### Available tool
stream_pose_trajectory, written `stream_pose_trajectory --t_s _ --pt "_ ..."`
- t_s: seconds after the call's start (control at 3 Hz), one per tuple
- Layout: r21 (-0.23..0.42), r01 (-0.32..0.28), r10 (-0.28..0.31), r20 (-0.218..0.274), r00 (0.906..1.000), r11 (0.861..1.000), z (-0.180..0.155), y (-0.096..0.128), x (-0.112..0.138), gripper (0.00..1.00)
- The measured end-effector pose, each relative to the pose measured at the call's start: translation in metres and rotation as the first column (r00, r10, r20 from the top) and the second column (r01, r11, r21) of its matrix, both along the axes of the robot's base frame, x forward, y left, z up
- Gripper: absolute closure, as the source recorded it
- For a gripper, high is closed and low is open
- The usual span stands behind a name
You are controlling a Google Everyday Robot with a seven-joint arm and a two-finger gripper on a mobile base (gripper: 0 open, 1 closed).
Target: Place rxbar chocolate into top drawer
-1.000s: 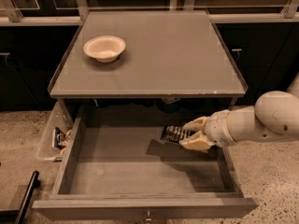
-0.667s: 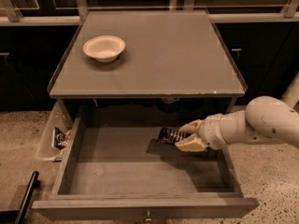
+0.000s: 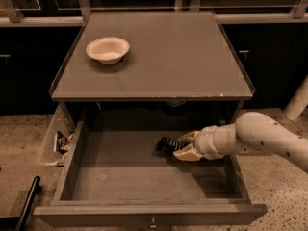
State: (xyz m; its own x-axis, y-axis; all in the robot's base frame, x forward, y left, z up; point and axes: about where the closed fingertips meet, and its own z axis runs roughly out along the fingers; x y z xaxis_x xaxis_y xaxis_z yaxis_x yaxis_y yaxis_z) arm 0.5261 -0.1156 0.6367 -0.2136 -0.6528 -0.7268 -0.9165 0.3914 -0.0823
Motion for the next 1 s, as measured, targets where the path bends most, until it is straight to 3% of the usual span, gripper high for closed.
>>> stream_pose_trajectory --t_s 0.67,1.0 --pt "-0.015 -0.019 0.019 0.028 0.9994 1.0 -0.026 0.014 -0.002 1.0" --pt "-0.015 -0.019 0.019 0.028 0.9994 1.0 -0.027 0.014 -0.002 0.81"
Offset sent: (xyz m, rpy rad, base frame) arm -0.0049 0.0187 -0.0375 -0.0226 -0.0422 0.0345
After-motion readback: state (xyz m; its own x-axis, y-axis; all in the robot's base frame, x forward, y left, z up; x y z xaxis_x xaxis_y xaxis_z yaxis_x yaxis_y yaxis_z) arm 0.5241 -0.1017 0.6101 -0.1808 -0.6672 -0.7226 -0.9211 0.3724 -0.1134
